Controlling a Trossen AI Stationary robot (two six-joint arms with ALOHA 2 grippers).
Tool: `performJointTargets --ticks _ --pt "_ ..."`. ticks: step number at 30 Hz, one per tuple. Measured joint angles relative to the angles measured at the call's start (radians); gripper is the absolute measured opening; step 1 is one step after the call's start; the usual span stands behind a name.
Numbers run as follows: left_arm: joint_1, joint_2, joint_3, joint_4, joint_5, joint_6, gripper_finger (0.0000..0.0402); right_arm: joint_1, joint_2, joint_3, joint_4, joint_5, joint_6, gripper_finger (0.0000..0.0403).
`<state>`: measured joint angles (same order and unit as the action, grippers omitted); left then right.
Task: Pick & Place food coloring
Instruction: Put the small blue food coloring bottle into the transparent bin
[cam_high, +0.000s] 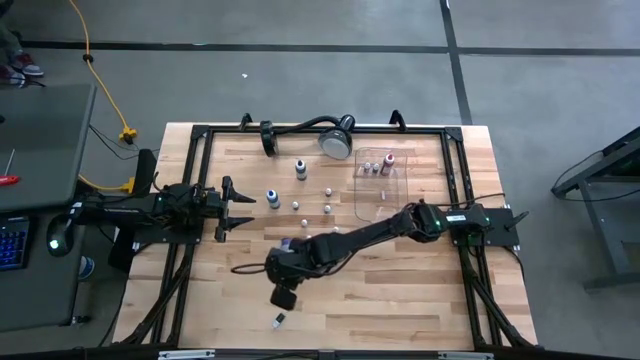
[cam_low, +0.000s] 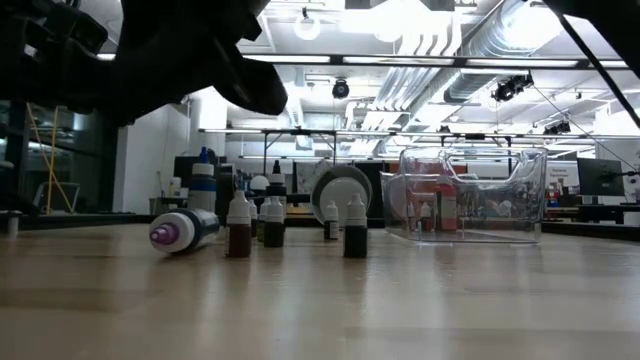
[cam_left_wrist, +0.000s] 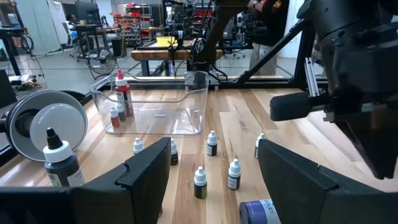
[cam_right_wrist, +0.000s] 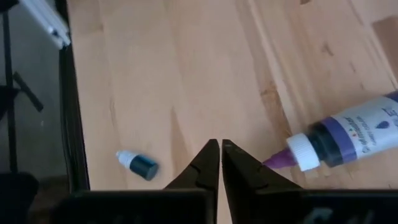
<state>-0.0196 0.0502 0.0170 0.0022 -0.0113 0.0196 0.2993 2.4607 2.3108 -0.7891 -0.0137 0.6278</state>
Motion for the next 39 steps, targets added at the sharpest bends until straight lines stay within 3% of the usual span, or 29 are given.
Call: performJointTargets --ticks 10,21,33,39 --pt "0.000 0.000 0.000 0.000 0.000 0.000 0.0239 -0.013 -0.001 0.000 0.184 -0.052 -0.119 0.0016" --pt "0.000 0.000 0.000 0.000 0.000 0.000 0.0239 -0.042 -0.078 -0.003 0.075 0.146 -0.305 0.0001" --pt "0.000 0.000 0.000 0.000 0.000 0.000 0.0239 -0.080 -0.206 -0.002 -0.125 0.242 -0.398 0.0001" --pt "0.000 0.000 0.000 0.000 0.000 0.000 0.0239 -0.102 -0.226 -0.003 -0.130 0.161 -0.475 0.0001"
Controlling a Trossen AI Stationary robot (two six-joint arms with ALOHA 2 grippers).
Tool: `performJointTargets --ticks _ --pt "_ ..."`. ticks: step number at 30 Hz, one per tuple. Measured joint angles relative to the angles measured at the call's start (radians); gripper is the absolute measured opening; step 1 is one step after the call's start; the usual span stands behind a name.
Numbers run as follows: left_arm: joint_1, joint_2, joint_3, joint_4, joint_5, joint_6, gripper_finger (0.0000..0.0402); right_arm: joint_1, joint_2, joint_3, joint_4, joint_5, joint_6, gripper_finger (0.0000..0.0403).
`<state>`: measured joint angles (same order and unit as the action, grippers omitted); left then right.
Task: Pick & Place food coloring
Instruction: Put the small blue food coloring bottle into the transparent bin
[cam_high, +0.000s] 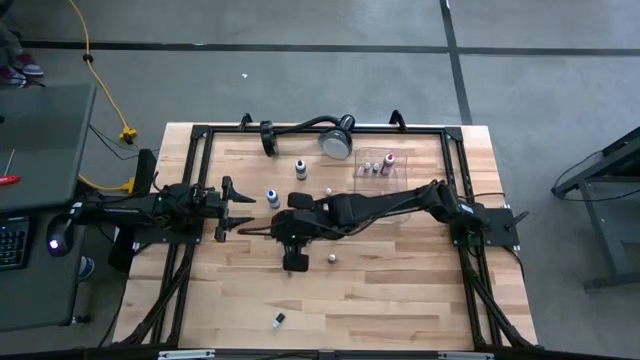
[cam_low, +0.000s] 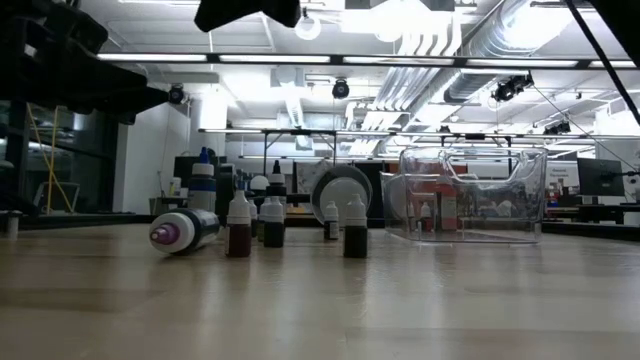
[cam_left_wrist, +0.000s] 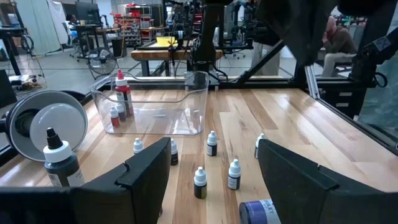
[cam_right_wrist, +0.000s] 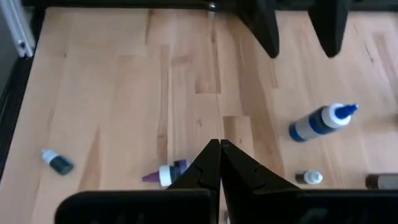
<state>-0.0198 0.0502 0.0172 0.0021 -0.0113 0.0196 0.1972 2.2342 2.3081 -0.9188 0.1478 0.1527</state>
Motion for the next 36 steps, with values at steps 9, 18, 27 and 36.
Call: performJointTargets --ticks 9,18,27,36 --pt "0.000 0.000 0.000 0.000 0.000 0.000 0.0239 -0.064 -0.039 -0.126 0.166 -0.212 -0.121 0.0001" --pt "0.000 0.000 0.000 0.000 0.000 0.000 0.0239 -0.085 -0.363 -0.899 1.039 -0.205 -0.042 0.0001" --pt "0.000 0.000 0.000 0.000 0.000 0.000 0.0239 -0.129 -0.922 -1.430 1.058 -0.095 -0.101 0.0001" --pt "0.000 0.000 0.000 0.000 0.000 0.000 0.0239 -0.224 -1.447 -1.872 1.055 -0.117 -0.009 0.0000"
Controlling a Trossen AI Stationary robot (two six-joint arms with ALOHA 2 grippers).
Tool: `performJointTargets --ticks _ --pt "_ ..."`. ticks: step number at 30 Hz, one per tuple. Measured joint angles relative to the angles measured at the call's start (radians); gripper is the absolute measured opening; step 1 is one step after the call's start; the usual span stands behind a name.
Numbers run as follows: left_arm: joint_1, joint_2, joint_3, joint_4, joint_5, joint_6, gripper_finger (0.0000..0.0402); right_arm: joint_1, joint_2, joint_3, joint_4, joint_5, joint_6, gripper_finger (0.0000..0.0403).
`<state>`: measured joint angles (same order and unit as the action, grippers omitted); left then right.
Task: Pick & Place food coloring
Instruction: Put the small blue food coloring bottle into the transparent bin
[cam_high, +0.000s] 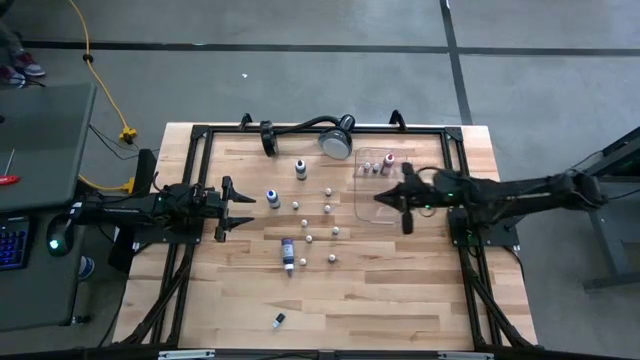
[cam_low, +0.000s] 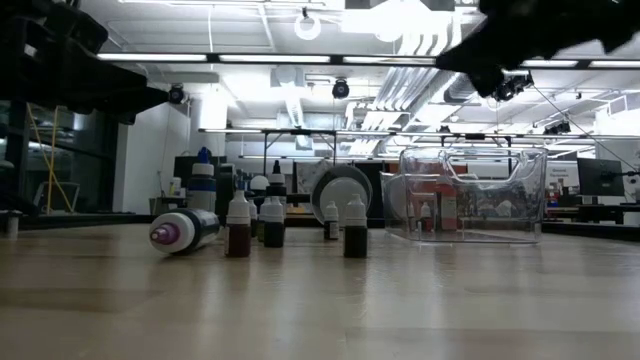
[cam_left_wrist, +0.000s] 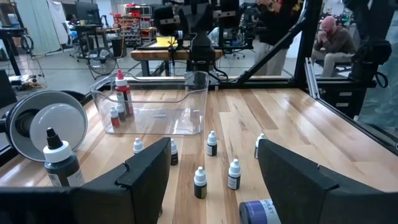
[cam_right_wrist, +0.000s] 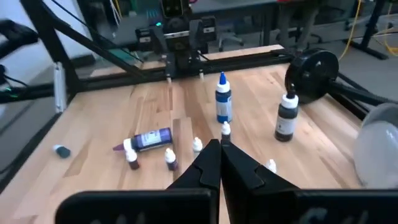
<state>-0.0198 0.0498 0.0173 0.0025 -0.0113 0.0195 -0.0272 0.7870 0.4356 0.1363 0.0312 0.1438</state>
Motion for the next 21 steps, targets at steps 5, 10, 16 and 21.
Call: performJointTargets --ticks 5,10,16,21 --pt "0.000 0.000 0.000 0.000 0.000 0.000 0.0239 -0.001 -0.169 -0.107 0.000 -0.085 0.047 0.0000" --pt "0.000 0.000 0.000 0.000 0.000 0.000 0.0239 -0.019 -0.322 -0.215 0.004 -0.135 0.058 0.0000" --pt "0.000 0.000 0.000 0.000 0.000 0.000 0.0239 -0.034 -0.485 -0.298 0.002 -0.132 0.088 0.0000" --pt "0.000 0.000 0.000 0.000 0.000 0.000 0.0239 -0.034 -0.568 -0.329 -0.004 -0.111 0.085 0.0000"
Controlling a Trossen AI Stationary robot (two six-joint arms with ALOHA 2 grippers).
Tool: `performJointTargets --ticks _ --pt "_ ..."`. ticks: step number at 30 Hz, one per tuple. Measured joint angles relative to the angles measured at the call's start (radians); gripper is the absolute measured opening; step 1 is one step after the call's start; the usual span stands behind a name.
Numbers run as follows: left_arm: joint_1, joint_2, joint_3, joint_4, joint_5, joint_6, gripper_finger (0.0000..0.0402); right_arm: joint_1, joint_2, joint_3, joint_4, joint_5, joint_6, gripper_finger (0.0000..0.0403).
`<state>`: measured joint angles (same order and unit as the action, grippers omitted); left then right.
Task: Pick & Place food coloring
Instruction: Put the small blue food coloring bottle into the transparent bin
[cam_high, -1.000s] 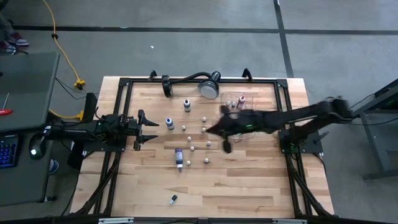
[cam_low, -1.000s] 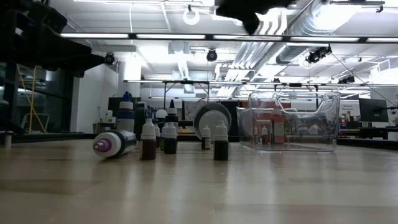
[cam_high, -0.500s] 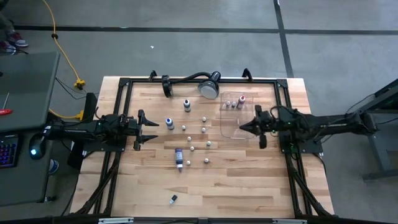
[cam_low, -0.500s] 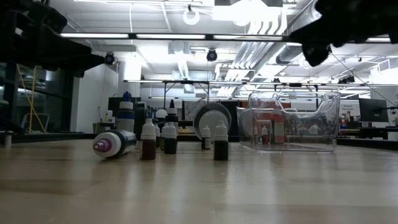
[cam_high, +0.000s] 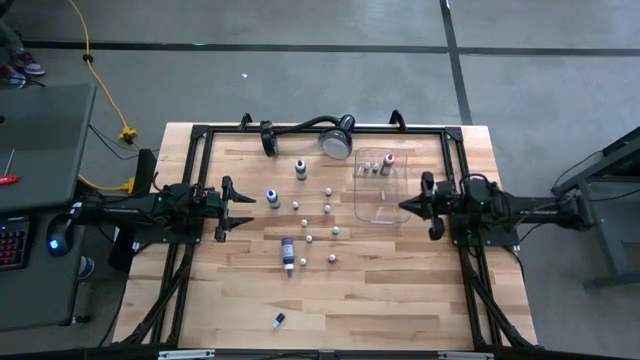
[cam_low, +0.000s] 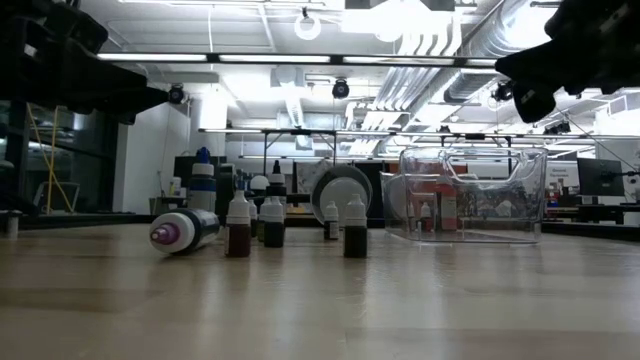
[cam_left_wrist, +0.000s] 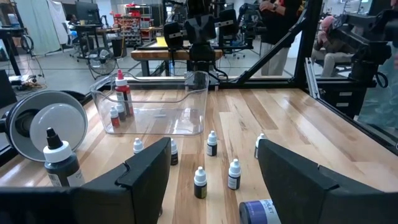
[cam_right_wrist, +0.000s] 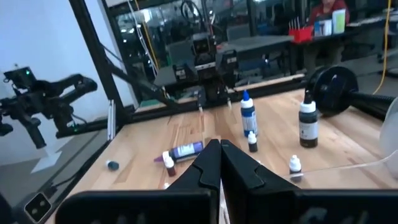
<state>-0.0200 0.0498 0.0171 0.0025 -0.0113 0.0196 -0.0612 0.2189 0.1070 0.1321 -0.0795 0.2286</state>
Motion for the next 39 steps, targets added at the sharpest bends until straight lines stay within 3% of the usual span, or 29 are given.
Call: performJointTargets --ticks 17,23,27,39 --pt "0.000 0.000 0.000 0.000 0.000 0.000 0.0239 0.003 -0.215 -0.040 -0.035 0.001 0.007 0.0000" --pt "0.000 0.000 0.000 0.000 0.000 0.000 0.0239 0.019 -0.215 -0.042 -0.018 0.023 -0.010 0.0000" --pt "0.000 0.000 0.000 0.000 0.000 0.000 0.0239 0.029 -0.212 -0.096 0.106 0.045 0.005 0.0000" --pt "0.000 0.000 0.000 0.000 0.000 0.000 0.0239 0.015 -0.214 -0.097 -0.002 0.066 -0.046 0.0000"
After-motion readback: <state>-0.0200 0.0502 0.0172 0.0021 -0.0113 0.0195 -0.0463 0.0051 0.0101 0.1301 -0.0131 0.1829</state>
